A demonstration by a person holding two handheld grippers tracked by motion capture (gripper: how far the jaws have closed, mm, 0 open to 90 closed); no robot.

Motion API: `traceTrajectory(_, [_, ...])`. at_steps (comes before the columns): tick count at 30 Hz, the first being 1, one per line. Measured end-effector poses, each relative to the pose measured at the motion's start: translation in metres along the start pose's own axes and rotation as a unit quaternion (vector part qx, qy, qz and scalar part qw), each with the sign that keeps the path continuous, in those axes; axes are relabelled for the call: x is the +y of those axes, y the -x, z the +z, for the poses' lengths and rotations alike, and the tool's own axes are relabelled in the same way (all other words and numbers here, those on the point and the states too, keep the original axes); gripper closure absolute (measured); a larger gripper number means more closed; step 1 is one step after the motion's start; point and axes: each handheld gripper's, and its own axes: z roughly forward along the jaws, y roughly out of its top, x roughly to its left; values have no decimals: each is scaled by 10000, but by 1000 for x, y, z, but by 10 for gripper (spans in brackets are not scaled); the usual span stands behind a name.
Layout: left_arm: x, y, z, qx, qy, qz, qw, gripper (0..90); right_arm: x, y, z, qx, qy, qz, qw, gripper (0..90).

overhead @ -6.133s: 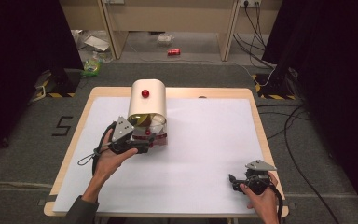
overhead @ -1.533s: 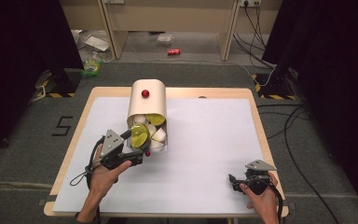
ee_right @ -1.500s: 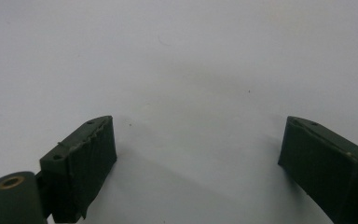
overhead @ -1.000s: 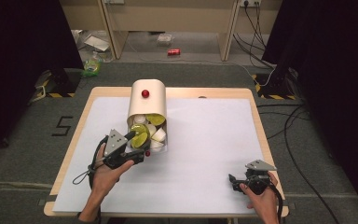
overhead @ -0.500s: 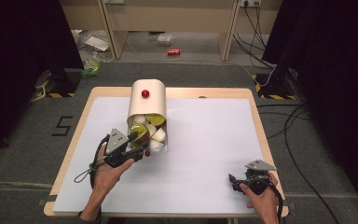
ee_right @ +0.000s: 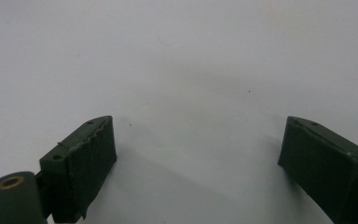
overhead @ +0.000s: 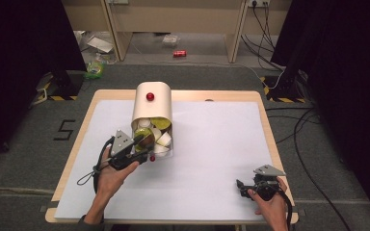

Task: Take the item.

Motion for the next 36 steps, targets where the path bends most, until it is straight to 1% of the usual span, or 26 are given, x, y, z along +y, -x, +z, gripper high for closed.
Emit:
traceTrajectory(2, [1, 0, -3, 34, 84, 13, 10000, 553, 0, 0, 0, 1, 0, -2, 10000, 109])
traceTrajectory(6, [1, -3, -7, -71, 172, -74, 9998, 564, 0, 0, 0, 3, 5, -17, 10000, 109])
traceTrajectory(7, [2, -5, -8, -152, 209, -191, 9995, 565, 0, 0, 0, 3, 13, -16, 10000, 109])
traceTrajectory(8, [3, -7, -9, -211, 246, -264, 9991, 569, 0, 0, 0, 3, 7, -18, 10000, 109])
traceTrajectory(9, [3, -7, -10, -236, 261, -285, 9990, 573, 0, 0, 0, -1, 9, -1, 10000, 109])
traceTrajectory(21, [13, -14, -22, -287, 434, -380, 9979, 584, 0, 0, 0, 3, 7, -11, 10000, 109])
traceTrajectory(26, [19, -15, -28, -303, 481, -341, 9978, 584, 0, 0, 0, 4, 7, -14, 10000, 109])
traceTrajectory(30, [23, -18, -34, -279, 537, -348, 9976, 584, 0, 0, 0, 4, 7, -13, 10000, 109])
traceTrajectory(33, [24, -22, -40, -292, 593, -421, 9969, 585, 0, 0, 0, 4, 7, -12, 10000, 109])
traceTrajectory(36, [26, -26, -47, -255, 637, -400, 9968, 585, 0, 0, 0, 4, 8, -12, 10000, 109])
